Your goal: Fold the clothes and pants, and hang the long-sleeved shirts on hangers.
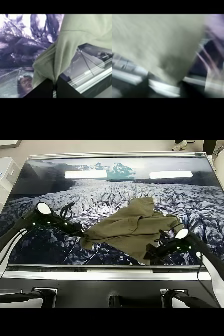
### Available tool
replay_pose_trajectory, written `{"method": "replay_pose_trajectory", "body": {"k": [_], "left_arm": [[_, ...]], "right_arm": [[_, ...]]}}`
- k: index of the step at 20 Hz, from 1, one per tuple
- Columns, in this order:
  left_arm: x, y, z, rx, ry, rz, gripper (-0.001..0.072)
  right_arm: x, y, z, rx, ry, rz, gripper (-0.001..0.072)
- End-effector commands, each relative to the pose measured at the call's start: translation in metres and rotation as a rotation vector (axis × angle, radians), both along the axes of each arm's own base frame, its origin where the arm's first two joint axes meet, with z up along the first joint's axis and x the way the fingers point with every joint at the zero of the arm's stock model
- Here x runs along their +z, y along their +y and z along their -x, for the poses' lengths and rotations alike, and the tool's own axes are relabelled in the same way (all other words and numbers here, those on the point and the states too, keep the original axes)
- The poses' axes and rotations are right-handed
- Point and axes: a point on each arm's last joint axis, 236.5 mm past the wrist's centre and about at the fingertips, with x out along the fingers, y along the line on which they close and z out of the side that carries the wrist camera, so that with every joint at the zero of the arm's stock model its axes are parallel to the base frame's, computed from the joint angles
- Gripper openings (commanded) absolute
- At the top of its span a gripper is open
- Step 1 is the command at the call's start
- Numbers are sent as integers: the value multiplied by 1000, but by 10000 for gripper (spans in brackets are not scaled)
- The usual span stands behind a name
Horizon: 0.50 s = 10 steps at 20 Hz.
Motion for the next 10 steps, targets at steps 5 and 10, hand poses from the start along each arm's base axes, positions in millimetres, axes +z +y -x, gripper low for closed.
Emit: {"method": "replay_pose_trajectory", "body": {"k": [5, 10], "left_arm": [[182, 2, -93, 66, -618, 75, 24], [561, 65, -56, 375, -1610, 240, 25]], "right_arm": [[134, -28, -126, 83, -535, 142, 31], [527, -116, -158, -189, -1604, 496, 32]]}}
